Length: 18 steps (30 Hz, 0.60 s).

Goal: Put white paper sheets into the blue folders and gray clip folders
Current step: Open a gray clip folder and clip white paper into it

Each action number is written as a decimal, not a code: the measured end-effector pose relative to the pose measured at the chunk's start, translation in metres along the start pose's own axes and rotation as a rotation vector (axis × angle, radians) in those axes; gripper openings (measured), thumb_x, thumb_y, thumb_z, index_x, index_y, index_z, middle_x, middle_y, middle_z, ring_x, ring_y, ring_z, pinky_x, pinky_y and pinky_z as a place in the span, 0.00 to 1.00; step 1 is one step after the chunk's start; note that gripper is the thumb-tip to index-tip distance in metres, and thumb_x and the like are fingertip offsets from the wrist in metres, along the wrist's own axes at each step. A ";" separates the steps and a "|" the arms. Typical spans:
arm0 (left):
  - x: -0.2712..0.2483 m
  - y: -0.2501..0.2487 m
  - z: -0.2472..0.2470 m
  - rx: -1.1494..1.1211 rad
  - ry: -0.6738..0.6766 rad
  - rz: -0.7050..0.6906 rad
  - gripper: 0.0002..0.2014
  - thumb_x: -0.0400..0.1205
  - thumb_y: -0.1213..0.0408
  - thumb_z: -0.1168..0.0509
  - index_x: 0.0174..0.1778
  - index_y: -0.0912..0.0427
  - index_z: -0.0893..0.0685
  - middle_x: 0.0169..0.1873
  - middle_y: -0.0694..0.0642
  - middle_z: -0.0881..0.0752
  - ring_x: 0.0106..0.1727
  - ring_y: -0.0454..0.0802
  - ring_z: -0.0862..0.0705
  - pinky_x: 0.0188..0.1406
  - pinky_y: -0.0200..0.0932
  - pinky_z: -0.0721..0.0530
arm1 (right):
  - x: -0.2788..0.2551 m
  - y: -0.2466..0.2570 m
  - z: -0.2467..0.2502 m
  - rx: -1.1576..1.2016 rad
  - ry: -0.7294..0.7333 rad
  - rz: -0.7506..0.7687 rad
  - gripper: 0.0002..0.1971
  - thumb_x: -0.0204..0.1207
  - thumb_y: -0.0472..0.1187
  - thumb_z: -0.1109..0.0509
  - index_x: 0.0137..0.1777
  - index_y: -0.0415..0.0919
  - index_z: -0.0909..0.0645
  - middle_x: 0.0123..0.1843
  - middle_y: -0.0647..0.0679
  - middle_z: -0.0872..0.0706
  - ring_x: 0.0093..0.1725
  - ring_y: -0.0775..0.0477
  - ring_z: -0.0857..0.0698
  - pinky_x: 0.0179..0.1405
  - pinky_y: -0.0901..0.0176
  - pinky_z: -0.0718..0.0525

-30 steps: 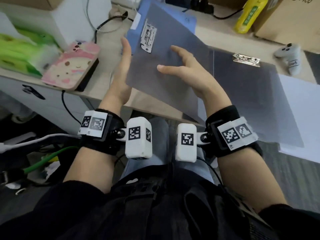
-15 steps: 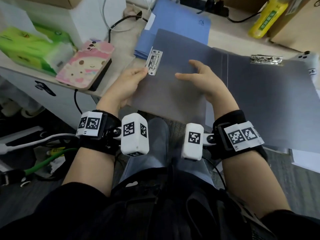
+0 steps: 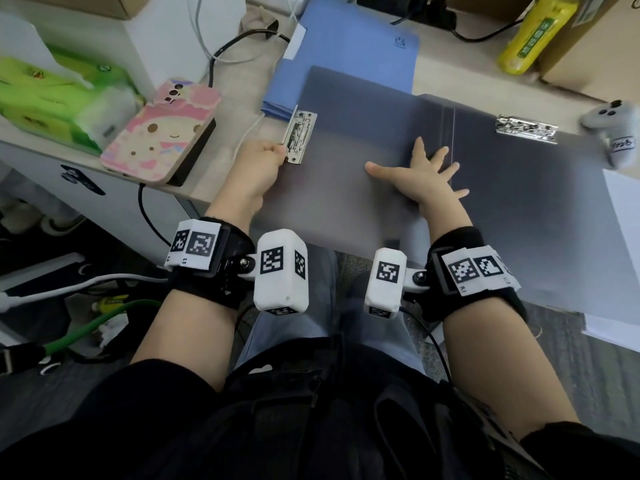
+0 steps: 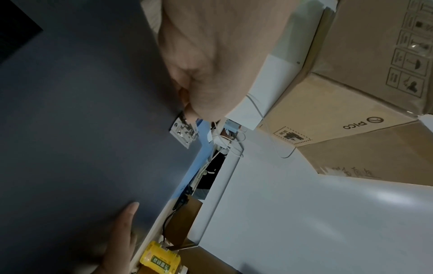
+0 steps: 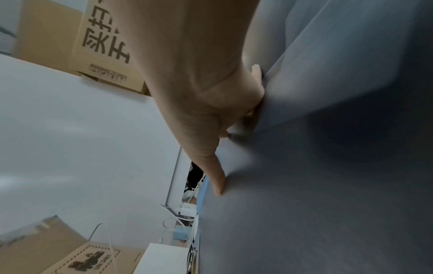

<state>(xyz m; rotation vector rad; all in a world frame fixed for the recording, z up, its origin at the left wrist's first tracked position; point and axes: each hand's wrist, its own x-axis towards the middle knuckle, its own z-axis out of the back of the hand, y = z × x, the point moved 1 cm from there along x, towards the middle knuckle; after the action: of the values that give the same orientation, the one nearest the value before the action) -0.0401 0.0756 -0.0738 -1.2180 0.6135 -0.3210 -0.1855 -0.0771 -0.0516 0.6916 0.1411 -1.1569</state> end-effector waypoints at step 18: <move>0.008 -0.010 0.000 -0.085 0.022 0.150 0.26 0.78 0.38 0.42 0.63 0.51 0.17 0.61 0.53 0.14 0.66 0.53 0.20 0.70 0.52 0.27 | -0.002 0.002 -0.003 -0.060 0.061 -0.001 0.55 0.67 0.72 0.34 0.83 0.53 0.65 0.83 0.42 0.73 0.81 0.34 0.73 0.73 0.21 0.68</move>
<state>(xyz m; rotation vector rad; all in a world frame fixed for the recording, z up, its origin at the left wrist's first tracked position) -0.0329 0.0685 -0.0667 -1.2431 0.7390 -0.1839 -0.1835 -0.0737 -0.0520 0.6743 0.2267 -1.1292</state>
